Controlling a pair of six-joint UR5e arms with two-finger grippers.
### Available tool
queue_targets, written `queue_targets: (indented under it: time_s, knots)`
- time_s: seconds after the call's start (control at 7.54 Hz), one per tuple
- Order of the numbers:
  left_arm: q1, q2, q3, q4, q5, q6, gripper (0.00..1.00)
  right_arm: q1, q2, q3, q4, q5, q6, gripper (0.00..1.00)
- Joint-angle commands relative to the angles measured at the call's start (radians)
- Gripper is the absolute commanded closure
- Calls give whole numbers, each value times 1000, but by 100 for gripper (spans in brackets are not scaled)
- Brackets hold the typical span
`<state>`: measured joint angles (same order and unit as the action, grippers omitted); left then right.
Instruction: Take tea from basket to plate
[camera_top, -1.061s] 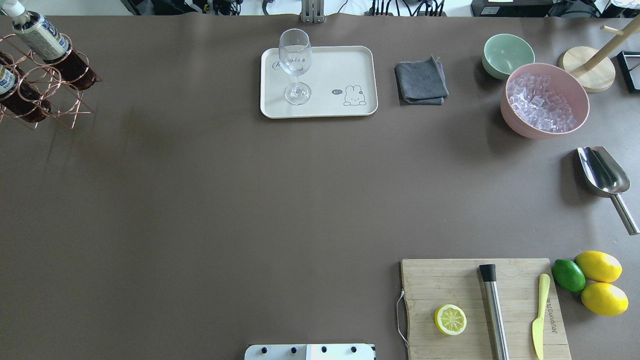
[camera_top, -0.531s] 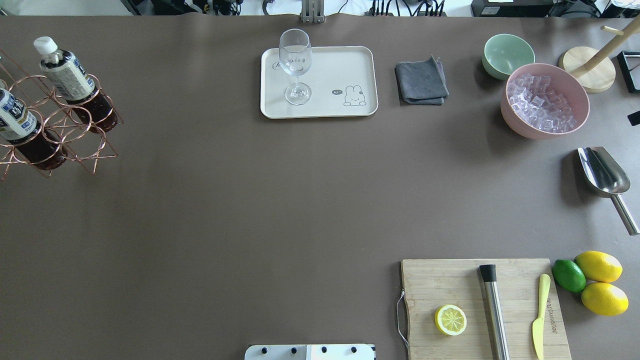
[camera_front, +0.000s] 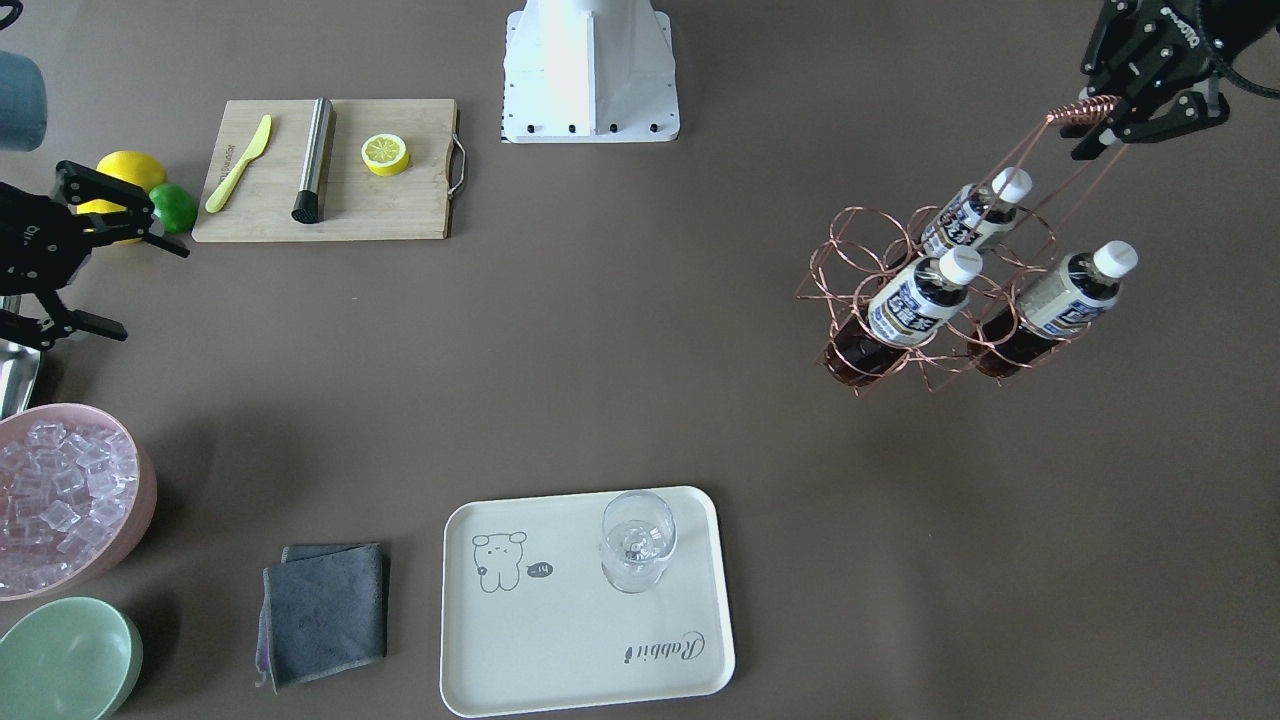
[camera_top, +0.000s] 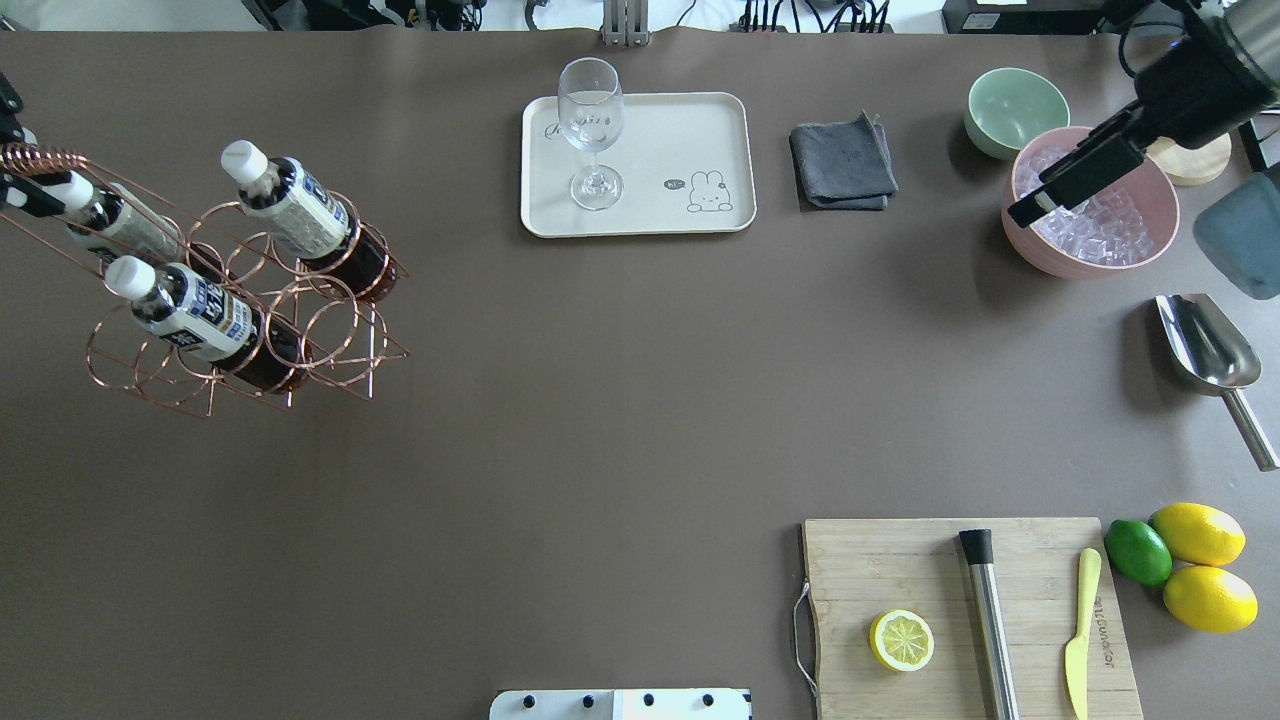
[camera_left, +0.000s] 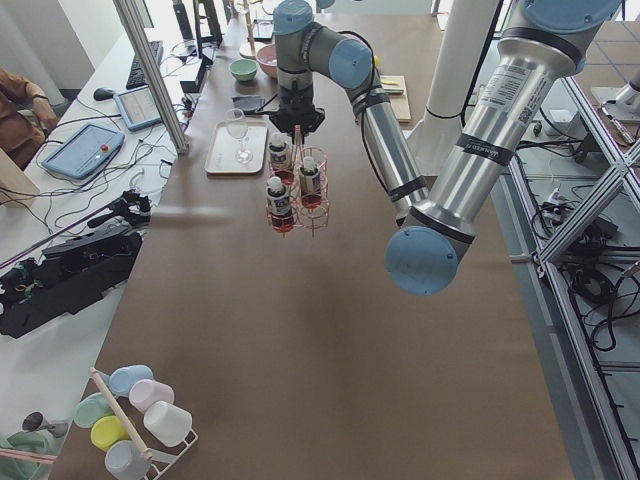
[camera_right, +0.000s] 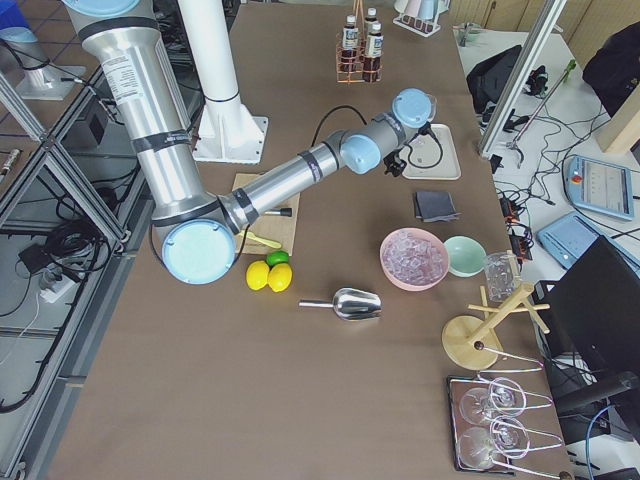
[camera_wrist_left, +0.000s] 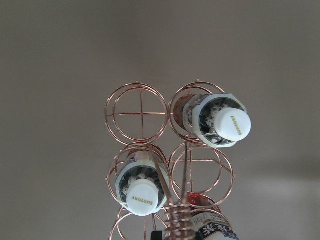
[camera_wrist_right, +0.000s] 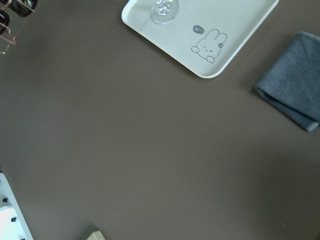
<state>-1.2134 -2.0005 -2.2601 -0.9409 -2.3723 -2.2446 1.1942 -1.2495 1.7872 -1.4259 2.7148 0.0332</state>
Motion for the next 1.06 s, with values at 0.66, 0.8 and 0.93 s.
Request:
queue_targets:
  time_s: [0.66, 0.8, 0.93]
  knots:
    - [412, -374, 120, 56, 77, -339, 100, -125, 194, -296, 776, -209, 82, 0]
    - [420, -420, 199, 54, 76, -339, 100, -154, 194, -327, 906, -289, 83, 0]
    - [423, -485, 297, 53, 77, -339, 100, -178, 193, -360, 1011, -341, 83, 0]
